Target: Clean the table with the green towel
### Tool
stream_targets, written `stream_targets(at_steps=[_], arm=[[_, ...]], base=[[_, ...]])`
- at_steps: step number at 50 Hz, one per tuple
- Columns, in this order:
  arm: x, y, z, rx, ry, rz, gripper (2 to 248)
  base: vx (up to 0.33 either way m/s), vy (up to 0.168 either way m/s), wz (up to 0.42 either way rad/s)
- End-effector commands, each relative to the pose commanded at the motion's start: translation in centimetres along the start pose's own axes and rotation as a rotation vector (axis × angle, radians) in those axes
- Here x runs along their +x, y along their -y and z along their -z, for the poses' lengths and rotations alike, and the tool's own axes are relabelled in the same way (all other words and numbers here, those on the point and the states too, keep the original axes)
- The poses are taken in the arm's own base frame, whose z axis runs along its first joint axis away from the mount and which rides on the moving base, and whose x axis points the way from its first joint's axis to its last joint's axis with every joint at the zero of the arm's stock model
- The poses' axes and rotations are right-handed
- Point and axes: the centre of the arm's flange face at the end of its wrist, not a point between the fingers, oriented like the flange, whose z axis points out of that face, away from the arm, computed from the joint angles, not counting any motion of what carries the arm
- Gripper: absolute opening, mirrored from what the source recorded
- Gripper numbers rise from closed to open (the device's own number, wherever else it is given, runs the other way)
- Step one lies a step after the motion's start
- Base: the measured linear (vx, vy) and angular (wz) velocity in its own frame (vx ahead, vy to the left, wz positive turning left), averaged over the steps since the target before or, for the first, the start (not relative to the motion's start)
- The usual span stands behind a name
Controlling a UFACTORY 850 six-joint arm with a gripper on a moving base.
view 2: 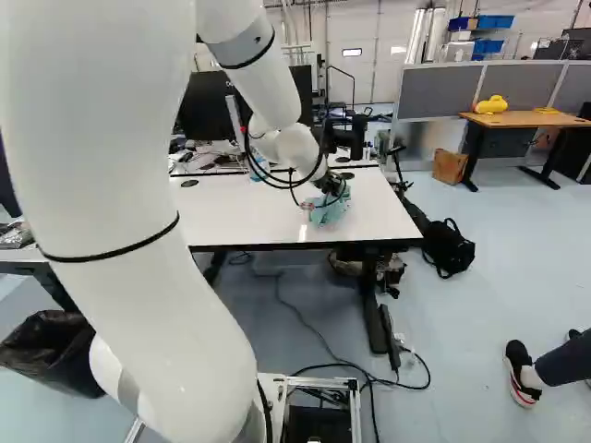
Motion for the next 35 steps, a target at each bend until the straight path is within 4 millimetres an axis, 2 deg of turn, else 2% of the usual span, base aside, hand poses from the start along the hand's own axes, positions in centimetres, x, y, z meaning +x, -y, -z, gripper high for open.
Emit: stream_targets(at_steps=[35], arm=[[-0.8,-0.2,-3.9,-0.007,0.056,-0.001,40]], base=[[0.000,0.000,0.000]])
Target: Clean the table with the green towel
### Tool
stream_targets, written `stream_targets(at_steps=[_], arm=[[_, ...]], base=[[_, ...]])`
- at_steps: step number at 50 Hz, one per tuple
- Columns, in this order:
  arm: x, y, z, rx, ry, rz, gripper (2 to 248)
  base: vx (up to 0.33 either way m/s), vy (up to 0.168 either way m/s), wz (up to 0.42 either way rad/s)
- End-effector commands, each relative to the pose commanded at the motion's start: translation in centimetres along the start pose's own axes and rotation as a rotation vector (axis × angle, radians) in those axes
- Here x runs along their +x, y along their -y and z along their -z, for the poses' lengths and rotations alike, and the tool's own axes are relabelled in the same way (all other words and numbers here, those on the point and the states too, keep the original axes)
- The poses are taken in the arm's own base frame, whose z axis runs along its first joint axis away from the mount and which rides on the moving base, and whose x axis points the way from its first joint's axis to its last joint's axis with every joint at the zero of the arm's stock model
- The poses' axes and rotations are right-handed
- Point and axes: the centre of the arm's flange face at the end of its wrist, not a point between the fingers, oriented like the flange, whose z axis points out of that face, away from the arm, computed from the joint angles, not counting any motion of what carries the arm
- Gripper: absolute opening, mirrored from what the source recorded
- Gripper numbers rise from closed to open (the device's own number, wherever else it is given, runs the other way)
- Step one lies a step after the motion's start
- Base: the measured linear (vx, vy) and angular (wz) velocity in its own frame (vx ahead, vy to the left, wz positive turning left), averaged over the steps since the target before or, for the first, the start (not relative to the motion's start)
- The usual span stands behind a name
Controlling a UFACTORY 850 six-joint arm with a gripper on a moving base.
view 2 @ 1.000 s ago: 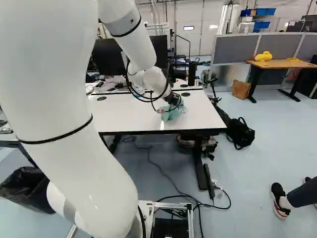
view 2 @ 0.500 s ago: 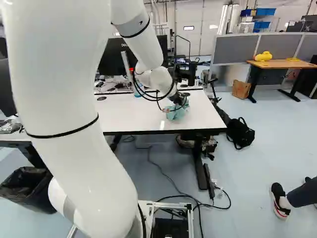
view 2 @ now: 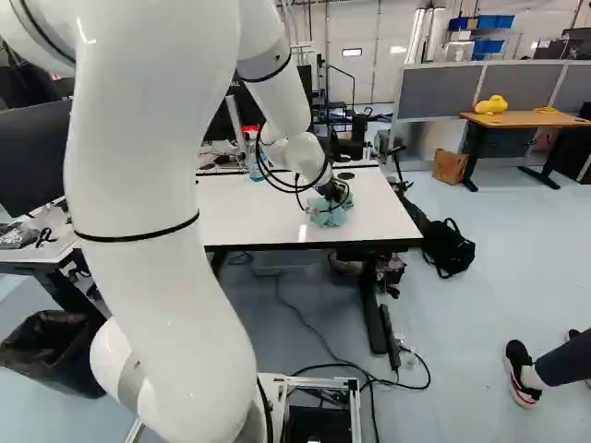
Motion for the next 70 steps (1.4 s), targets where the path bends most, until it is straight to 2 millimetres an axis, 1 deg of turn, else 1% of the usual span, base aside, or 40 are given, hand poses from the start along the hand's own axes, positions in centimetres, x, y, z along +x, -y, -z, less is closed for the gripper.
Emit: stream_targets(at_steps=[43,59,70], arm=[[-0.4,0.0,0.1,0.001,0.035,0.001,40],[-2.3,0.8,1.9,0.012,0.046,0.015,40],[-3.0,2.3,2.4,0.033,0.051,0.040,40]], base=[[0.000,0.000,0.000],[0.000,0.000,0.000],[0.000,0.000,0.000]])
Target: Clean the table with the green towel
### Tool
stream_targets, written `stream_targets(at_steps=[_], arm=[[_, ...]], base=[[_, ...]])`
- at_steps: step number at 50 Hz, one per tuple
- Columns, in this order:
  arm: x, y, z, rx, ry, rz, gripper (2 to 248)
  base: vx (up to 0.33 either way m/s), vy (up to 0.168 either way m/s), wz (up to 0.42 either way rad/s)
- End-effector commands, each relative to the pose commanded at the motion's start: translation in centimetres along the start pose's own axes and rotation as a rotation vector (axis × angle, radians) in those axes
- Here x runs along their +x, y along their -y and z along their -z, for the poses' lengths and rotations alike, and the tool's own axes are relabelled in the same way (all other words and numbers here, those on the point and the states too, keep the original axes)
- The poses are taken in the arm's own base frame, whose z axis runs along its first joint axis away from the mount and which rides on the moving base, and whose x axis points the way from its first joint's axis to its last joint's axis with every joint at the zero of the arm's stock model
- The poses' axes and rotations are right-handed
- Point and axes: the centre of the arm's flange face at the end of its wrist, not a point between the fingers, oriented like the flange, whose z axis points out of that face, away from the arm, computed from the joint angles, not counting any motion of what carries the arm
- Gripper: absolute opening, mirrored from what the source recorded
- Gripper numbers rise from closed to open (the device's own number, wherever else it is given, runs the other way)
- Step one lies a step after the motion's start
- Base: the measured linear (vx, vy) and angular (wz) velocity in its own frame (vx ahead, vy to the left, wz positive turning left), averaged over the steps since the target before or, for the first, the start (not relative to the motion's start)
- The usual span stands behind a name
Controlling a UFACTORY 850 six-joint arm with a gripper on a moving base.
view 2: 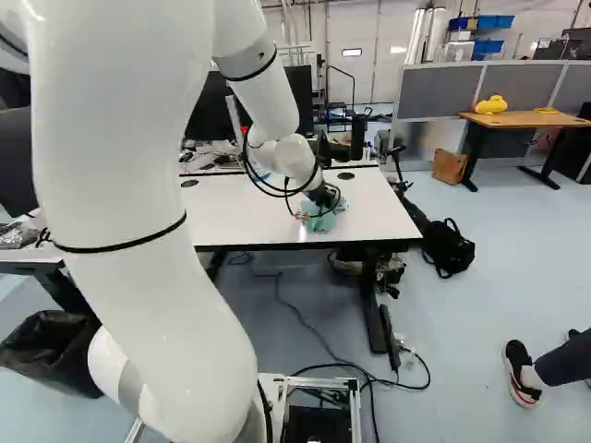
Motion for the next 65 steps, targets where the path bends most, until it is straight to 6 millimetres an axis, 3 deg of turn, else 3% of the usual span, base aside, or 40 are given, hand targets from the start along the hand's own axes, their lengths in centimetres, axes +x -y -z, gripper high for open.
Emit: stream_targets(at_steps=[9,21,65], arm=[[0.4,1.2,-0.4,0.015,-0.001,0.018,40],[2.0,1.5,-1.9,0.016,-0.010,0.018,40],[7.3,-3.1,-6.4,-0.038,-0.049,-0.050,40]], base=[[0.000,0.000,0.000],[0.000,0.000,0.000],[0.000,0.000,0.000]])
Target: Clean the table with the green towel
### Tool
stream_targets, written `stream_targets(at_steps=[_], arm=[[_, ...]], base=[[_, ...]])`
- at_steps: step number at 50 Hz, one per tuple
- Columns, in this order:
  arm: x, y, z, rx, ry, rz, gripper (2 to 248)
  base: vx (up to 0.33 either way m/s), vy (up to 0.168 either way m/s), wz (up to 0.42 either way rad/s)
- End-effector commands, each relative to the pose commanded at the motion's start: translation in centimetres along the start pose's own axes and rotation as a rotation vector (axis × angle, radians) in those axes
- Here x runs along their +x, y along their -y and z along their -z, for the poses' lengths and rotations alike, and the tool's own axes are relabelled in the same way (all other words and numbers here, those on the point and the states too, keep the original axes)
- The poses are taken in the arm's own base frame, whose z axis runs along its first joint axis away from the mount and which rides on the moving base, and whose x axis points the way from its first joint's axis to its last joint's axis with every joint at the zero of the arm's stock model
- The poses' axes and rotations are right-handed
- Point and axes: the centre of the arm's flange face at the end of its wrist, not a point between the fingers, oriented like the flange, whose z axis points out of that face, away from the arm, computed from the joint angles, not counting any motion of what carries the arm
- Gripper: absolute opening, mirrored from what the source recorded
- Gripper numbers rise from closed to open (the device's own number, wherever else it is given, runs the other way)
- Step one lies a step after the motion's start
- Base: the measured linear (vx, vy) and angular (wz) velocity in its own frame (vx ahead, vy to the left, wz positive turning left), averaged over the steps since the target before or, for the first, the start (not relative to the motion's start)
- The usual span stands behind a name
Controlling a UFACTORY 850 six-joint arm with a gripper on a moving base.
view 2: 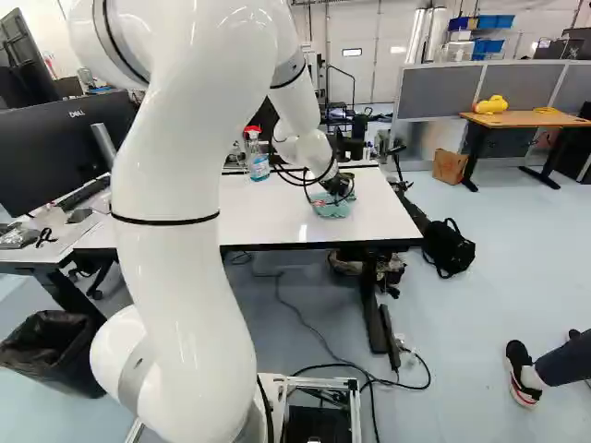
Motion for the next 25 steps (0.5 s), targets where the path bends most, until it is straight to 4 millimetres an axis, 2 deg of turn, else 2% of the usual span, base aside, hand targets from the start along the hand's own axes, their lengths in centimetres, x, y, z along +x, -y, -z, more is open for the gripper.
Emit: stream_targets(at_steps=[12,25], arm=[[0.1,-2.1,0.1,-0.023,-0.001,-0.026,40],[-1.3,-3.0,1.6,-0.035,0.010,-0.038,40]], base=[[0.000,0.000,0.000],[0.000,0.000,0.000]])
